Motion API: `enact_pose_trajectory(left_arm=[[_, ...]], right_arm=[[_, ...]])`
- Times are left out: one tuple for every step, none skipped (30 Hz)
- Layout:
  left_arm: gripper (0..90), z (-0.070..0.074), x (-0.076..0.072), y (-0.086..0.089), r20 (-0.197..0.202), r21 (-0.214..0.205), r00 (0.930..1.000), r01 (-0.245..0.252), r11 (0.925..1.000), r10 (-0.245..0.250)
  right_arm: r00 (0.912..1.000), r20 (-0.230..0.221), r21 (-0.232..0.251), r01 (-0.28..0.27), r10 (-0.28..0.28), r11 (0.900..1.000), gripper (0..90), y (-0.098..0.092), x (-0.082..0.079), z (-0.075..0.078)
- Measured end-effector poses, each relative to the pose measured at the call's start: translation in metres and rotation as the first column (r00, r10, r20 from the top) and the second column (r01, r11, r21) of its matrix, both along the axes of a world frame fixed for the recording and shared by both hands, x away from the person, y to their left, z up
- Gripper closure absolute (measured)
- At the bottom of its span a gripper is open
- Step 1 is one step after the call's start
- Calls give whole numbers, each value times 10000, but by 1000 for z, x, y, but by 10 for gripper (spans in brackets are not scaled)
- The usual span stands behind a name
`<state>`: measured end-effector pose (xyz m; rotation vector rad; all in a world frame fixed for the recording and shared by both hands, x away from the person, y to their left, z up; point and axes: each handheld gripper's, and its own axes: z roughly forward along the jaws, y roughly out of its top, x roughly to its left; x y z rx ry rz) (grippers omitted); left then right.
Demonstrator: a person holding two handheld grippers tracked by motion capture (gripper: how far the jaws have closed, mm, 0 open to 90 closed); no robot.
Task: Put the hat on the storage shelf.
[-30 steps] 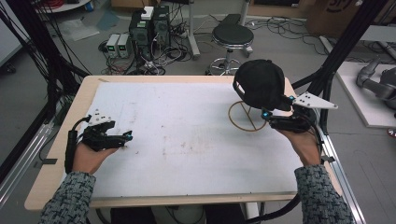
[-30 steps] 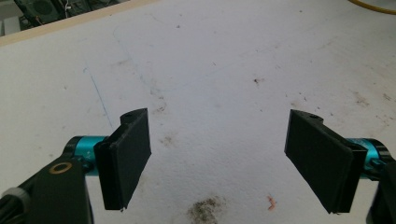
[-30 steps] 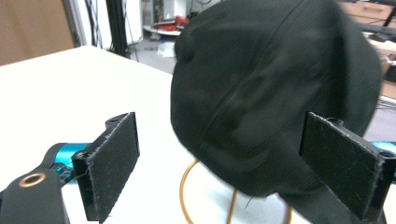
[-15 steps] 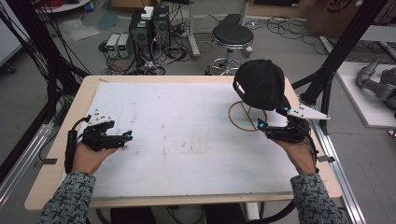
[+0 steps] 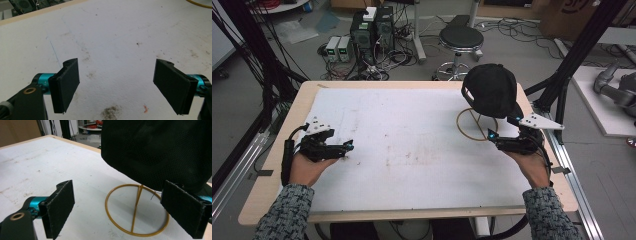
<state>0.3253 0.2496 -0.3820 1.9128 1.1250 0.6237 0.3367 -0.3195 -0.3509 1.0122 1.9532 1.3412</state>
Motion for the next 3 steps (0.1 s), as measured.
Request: enact_pose_trajectory(left_arm=[[213,0,0,0,-5,-2,10000,-25,10000,25],[213,0,0,0,3,-36,10000,-40,10000,40],[213,0,0,1,5,-56,10000,-29,10000,29]], right_arm=[[10000,-28,61,6,-6,10000,119,0,-1,0],[10000,-10,60,5,-5,10000,119,0,-1,0],[10000,-48,64,-6,6,10000,120,0,-2,-1]])
